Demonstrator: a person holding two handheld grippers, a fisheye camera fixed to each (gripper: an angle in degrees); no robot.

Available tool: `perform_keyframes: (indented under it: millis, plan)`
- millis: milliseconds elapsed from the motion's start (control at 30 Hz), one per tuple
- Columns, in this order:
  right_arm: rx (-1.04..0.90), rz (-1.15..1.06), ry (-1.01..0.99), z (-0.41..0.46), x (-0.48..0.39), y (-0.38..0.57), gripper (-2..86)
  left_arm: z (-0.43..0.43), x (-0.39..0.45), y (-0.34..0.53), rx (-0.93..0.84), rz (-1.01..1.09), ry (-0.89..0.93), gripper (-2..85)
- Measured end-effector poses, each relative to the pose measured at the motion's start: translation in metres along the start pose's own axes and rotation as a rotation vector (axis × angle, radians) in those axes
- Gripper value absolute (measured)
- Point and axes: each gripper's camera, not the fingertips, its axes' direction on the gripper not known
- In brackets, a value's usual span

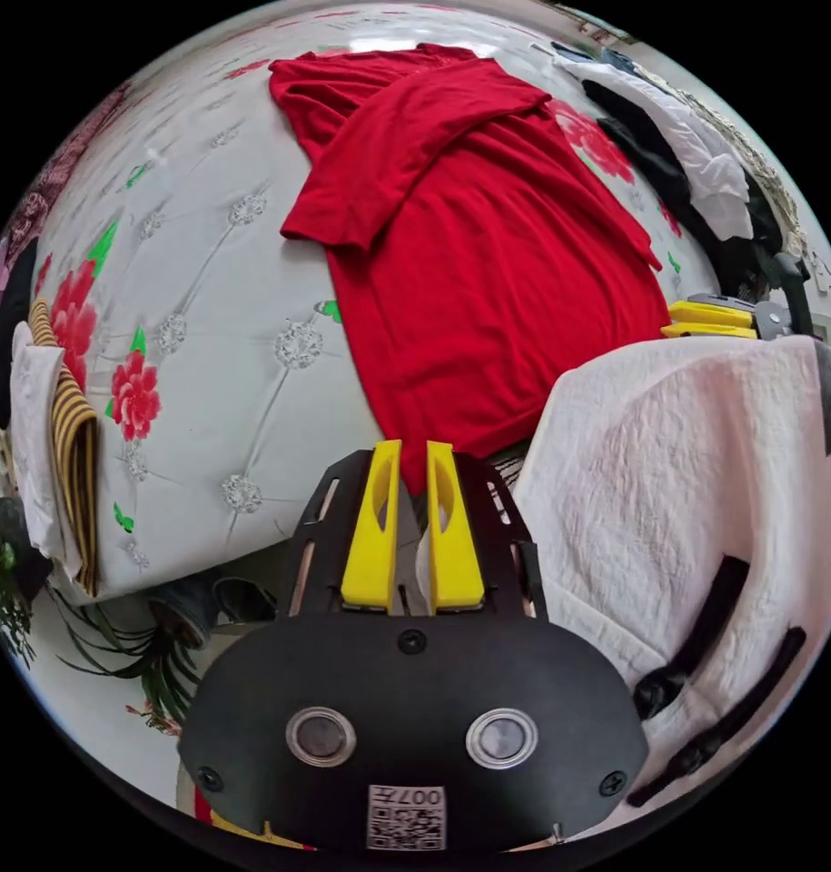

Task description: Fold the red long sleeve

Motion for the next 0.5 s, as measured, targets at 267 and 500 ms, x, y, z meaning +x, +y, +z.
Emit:
perform_keyframes:
  millis: [267, 500]
  plan:
    - [0.127, -0.026, -0.126, -0.053, 0.025, -0.002, 0.0, -0.038, -0.064, 0.001, 0.112, -0.059, 0.289, -0.9]
    - [0.394, -0.014, -0.063, -0.147, 0.088, -0.053, 0.1, -0.109, -0.181, -0.053, 0.424, -0.247, 0.595, -0.6]
